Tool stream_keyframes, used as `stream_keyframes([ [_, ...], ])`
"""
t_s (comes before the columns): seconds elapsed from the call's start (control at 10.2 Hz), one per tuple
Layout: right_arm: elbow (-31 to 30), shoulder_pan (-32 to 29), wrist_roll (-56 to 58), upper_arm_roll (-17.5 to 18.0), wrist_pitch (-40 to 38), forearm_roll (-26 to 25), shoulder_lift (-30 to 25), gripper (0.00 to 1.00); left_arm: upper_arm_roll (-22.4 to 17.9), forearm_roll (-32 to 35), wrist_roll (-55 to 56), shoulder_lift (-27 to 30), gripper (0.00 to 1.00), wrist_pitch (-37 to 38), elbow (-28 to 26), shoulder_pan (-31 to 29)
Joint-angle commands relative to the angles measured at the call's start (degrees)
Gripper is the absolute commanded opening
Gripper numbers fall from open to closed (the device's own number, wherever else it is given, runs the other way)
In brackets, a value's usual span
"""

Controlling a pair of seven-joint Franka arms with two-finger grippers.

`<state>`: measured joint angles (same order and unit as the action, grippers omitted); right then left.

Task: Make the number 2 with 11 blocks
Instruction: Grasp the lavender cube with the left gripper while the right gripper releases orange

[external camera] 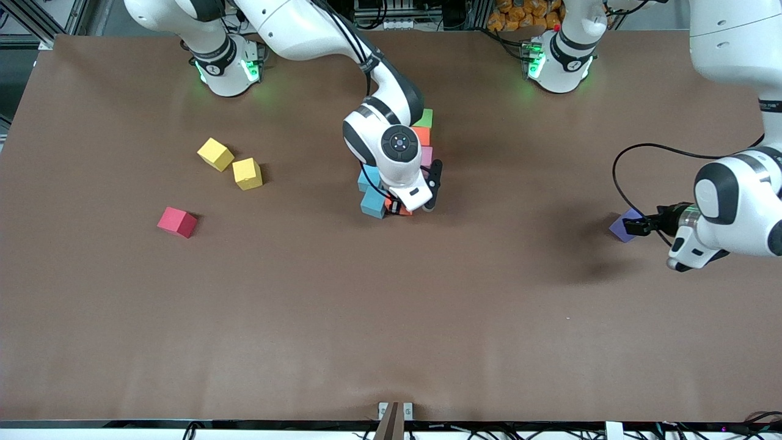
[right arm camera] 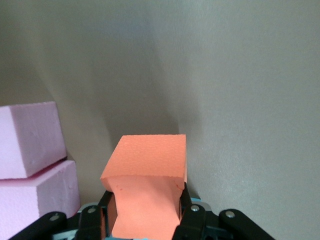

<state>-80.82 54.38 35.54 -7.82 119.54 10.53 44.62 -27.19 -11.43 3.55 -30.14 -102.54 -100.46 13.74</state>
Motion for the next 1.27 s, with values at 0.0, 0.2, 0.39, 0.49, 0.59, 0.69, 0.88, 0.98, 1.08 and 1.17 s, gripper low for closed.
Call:
stream_keyframes([
  [0.0,0.6,0.4,0.6,-0.4,-1.2,-1.7,0.7,0.00,-0.3,-0.9,0.2,-1.4,1.00,-2.5,-0.4,-0.2],
  [0.2,0.5,0.4,0.6,-0.4,-1.4,-2.4,0.8,0.00,-0.3,-1.1,1.5,-2.1,1.00,-7.1,-0.3,-0.4],
  [0.39,-0.1,0.4,0.6,-0.4,-1.4,-3.3,1.0,0.00,-0.3,-3.4,7.9,-3.9,1.00,-11.1,-0.5,-0.4],
  [0.49,-0.2,0.4,0.6,-0.4,-1.5,-3.9,1.0,0.00,-0.3,-4.0,10.4,-4.0,1.00,-11.8,-0.8,-0.4],
  [0.59,-0.2,0.4,0.5,-0.4,-2.0,-4.1,1.1,0.00,-0.3,-4.1,10.8,-4.0,1.00,-11.8,-1.0,-0.3],
  [0.69,-0.2,0.4,0.4,-0.4,-2.1,-4.8,1.1,0.00,-0.3,-4.3,10.8,-4.0,1.00,-11.8,-1.9,-0.4],
  [0.88,-0.2,0.4,0.2,-0.4,-2.1,-5.1,1.2,0.00,-0.3,-4.4,11.3,-4.0,1.00,-11.8,-2.8,-0.4],
  [0.98,-0.2,0.4,0.0,-0.4,-2.1,-5.1,1.3,0.00,-0.3,-4.4,11.7,-4.0,1.00,-11.8,-3.2,-0.4],
  [1.08,-0.2,0.5,0.0,-0.4,-2.0,-5.1,1.7,0.00,-0.3,-4.6,11.7,-4.0,1.00,-11.8,-3.4,-0.4],
  [1.17,-0.2,0.4,0.1,-0.4,-1.9,-5.1,2.0,0.00,-0.3,-4.9,11.7,-4.2,1.00,-11.9,-3.9,-0.3],
])
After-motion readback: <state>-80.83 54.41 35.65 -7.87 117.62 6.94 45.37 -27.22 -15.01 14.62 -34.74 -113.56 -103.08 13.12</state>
